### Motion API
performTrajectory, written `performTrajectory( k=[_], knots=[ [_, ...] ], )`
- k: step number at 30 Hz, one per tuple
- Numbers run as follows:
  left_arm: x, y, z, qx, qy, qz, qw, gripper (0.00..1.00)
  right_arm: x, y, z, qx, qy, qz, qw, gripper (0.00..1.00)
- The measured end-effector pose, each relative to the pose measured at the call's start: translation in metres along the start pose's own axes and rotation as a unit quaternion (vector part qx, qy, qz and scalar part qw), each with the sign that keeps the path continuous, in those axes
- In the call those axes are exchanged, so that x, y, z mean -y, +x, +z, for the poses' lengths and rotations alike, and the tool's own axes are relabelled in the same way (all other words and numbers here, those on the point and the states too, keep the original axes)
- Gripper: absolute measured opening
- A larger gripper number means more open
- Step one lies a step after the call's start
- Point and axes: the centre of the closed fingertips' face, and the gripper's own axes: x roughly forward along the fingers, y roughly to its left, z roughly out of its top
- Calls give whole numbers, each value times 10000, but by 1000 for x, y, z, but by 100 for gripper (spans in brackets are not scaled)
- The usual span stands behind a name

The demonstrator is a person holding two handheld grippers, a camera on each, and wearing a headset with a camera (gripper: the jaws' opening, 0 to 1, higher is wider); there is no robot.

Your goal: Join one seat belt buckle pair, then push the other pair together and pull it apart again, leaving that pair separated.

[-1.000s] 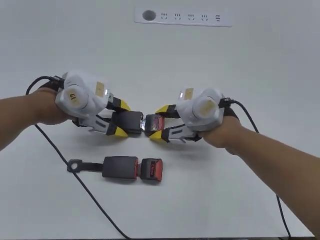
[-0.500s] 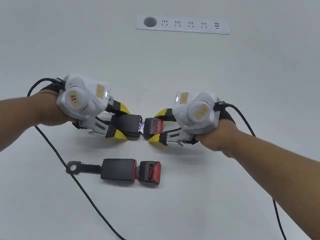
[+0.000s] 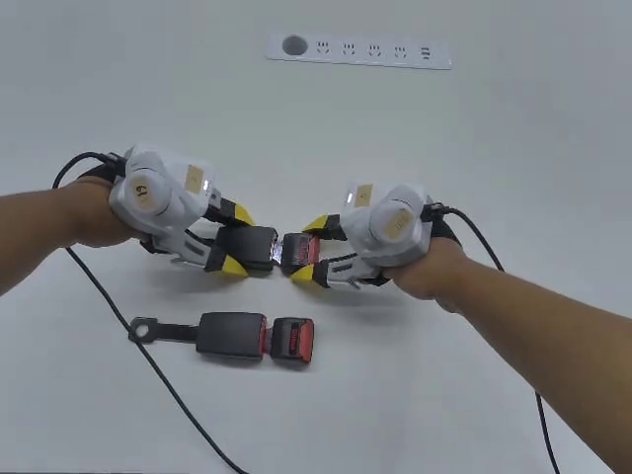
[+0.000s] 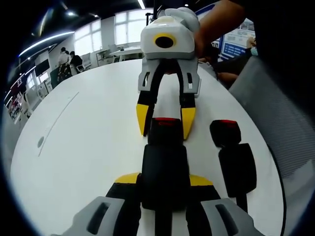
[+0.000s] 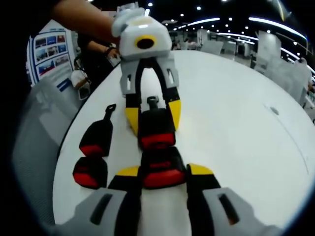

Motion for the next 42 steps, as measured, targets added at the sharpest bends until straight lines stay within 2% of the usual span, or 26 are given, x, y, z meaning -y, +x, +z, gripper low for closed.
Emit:
performTrajectory(
  k=[7,10,18,21,24,26,35,42],
  knots=[
    [-1,-1,-1,69,-35,8,10000,35,1,-7,-6,31,50,-16,10000,35],
    [-1,-1,0,154,-155,36,9998,35,1,-10,-9,115,125,16,9999,35],
    [0,-1,0,159,-171,55,9997,36,2,-14,-13,148,64,56,9999,36],
    [0,-1,0,178,-223,36,9996,36,3,-20,-19,178,53,1,9998,36],
    [-1,-1,-1,304,-342,99,9989,36,5,-28,-26,222,89,-52,9997,36],
    [0,-1,-1,283,-278,103,9992,36,7,-33,-30,274,106,-113,9995,36],
    [0,-2,-1,392,-491,82,9980,36,7,-49,-46,360,94,-117,9992,36],
    [0,-2,-1,428,-545,86,9976,36,9,-67,-61,353,109,-115,9992,36]
  ],
)
